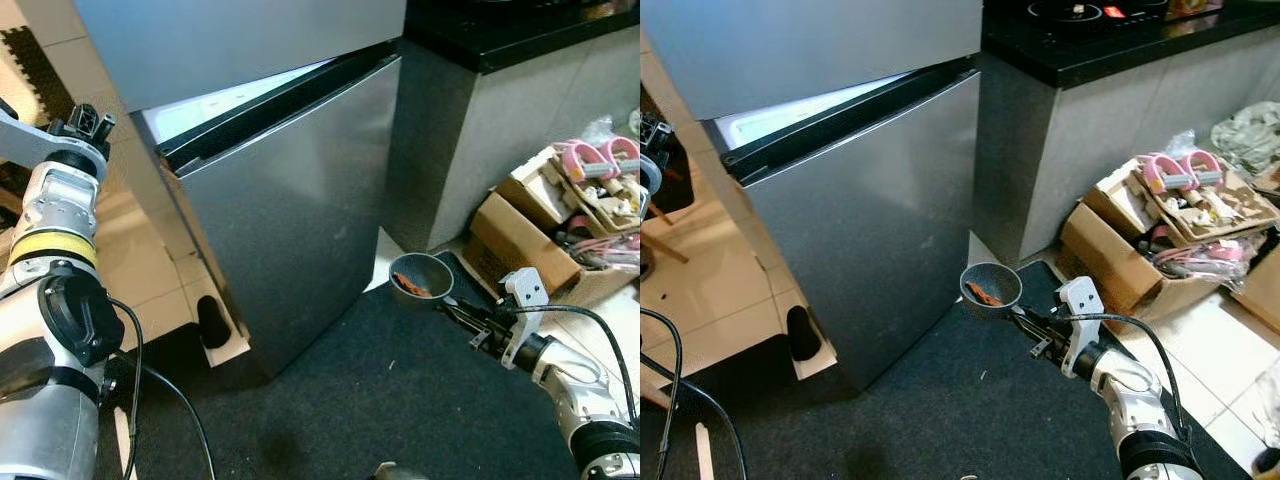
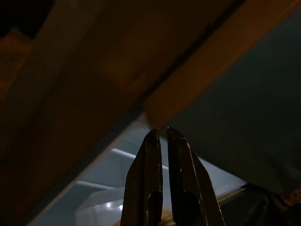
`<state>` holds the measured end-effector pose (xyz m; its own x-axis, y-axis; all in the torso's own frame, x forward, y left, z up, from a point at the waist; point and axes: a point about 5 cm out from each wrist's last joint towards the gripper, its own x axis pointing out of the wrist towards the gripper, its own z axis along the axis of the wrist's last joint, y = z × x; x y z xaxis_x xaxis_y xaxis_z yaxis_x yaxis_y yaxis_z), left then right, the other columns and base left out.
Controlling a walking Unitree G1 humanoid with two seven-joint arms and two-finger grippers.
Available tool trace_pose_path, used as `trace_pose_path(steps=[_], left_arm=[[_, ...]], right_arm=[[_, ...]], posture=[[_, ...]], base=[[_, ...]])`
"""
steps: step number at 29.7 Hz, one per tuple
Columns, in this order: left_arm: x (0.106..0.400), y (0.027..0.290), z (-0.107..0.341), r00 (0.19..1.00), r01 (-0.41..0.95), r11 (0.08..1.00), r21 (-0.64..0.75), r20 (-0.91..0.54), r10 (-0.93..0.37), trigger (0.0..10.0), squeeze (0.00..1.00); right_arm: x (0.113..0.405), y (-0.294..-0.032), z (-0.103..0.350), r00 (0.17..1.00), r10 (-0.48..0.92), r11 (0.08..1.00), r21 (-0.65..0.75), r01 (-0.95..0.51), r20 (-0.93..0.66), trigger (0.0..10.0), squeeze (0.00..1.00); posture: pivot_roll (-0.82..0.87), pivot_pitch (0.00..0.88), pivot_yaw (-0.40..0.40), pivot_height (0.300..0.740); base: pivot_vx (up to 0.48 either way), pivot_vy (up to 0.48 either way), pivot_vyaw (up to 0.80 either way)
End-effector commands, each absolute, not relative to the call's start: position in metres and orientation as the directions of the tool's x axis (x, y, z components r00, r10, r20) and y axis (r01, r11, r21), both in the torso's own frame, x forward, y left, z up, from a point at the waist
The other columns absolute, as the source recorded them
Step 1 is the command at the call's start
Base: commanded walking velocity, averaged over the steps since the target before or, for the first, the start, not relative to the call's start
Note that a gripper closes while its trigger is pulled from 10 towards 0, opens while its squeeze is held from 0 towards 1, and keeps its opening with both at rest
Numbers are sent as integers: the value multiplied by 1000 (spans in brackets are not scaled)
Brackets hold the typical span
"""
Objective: Restocking fridge
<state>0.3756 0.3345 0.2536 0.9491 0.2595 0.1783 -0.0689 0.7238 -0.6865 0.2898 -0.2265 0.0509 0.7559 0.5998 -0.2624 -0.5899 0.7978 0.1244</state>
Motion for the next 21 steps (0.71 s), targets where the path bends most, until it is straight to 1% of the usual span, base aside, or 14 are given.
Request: trace_pose_path(steps=[1, 2, 10, 14, 17, 21], left_arm=[[370, 344, 246, 946, -113, 708, -698, 141, 290, 10000, 0], [370, 343, 238, 953, -132, 707, -695, 107, 283, 10000, 0], [369, 339, 221, 964, -182, 706, -684, 16, 265, 10000, 0], [370, 335, 218, 973, -167, 713, -681, 4, 232, 10000, 0], [373, 328, 219, 986, -119, 739, -663, 9, 167, 10000, 0], [374, 326, 221, 989, -101, 754, -649, 15, 145, 10000, 0]], right_arm=[[290, -227, 53, 754, 604, 794, 108, -598, -261, 10000, 0], [290, -227, 53, 753, 603, 794, 107, -599, -262, 10000, 0], [291, -228, 55, 755, 602, 795, 101, -599, -261, 10000, 0], [290, -228, 55, 756, 601, 795, 100, -598, -260, 10000, 0], [290, -229, 55, 758, 599, 797, 99, -596, -260, 10000, 0], [290, -229, 55, 759, 597, 798, 99, -594, -260, 10000, 0]], posture=[[-104, 66, 36, 740], [-105, 66, 35, 740], [-111, 67, 37, 740], [-111, 67, 37, 740], [-112, 68, 40, 740], [-112, 67, 42, 740]], base=[[0, 0, 0], [0, 0, 0], [0, 0, 0], [0, 0, 0], [0, 0, 0], [0, 0, 0]])
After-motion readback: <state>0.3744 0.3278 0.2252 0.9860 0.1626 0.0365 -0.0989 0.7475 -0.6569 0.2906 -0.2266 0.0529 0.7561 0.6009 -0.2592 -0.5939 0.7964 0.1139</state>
